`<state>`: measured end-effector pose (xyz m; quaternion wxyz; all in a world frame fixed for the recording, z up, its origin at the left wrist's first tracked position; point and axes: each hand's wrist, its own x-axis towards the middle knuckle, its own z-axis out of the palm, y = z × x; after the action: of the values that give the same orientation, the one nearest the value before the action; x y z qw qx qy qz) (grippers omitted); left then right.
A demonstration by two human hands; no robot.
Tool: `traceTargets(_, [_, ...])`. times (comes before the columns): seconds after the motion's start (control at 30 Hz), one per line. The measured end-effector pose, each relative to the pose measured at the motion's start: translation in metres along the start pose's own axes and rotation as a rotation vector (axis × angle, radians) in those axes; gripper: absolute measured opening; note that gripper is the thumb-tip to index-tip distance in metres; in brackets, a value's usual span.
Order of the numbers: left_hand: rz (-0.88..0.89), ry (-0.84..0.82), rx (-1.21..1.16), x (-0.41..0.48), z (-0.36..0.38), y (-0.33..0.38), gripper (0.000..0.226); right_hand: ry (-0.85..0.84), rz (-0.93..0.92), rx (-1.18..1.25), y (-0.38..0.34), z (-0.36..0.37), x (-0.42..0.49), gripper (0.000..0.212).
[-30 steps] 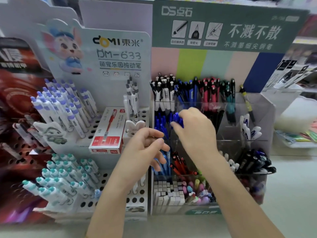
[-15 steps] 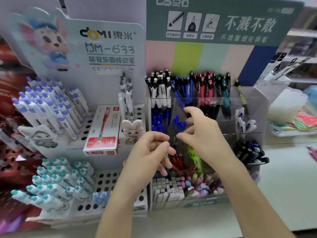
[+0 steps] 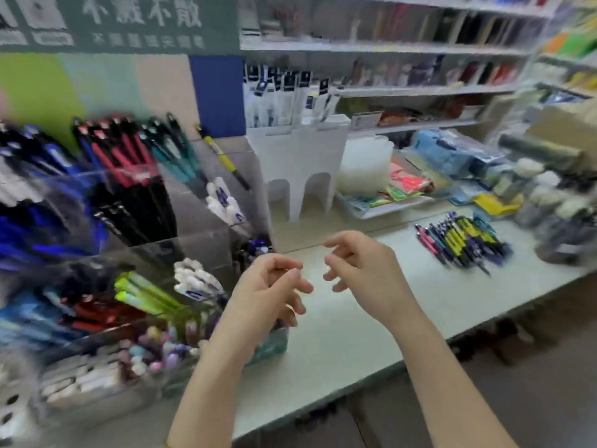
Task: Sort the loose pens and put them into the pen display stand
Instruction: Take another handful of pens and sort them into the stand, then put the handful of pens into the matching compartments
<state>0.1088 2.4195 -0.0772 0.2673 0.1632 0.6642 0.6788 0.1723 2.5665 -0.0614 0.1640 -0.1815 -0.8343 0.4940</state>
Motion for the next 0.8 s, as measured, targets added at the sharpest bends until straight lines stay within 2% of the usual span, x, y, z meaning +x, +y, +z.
traceTargets(0.17, [-0.125, -0.156, 0.056, 0.042, 0.145, -0.043, 0.007, 0.153, 0.264, -0.013, 0.116, -0.122, -0.012, 0.017])
traceTargets(0.3, [-0.182, -0.185, 0.182, 0.072, 0.221, -0.073, 0.011, 0.249, 0.417, 0.055, 0.183, -0.184, -0.014, 0.018])
traceTargets(0.43, [-0.192, -0.128, 0.292, 0.118, 0.284, -0.11, 0.017, 0.311, 0.506, 0.132, 0.232, -0.231, -0.001, 0.019])
traceTargets(0.57, [-0.202, -0.069, 0.464, 0.183, 0.346, -0.15, 0.044, 0.321, 0.569, 0.128, 0.278, -0.274, 0.025, 0.017])
traceTargets(0.7, [-0.2, 0.094, 0.604, 0.246, 0.406, -0.167, 0.063, 0.279, 0.661, 0.124, 0.318, -0.314, 0.068, 0.017])
traceTargets(0.8, [-0.208, 0.197, 0.716, 0.276, 0.441, -0.172, 0.08, 0.235, 0.66, 0.117, 0.34, -0.332, 0.098, 0.016])
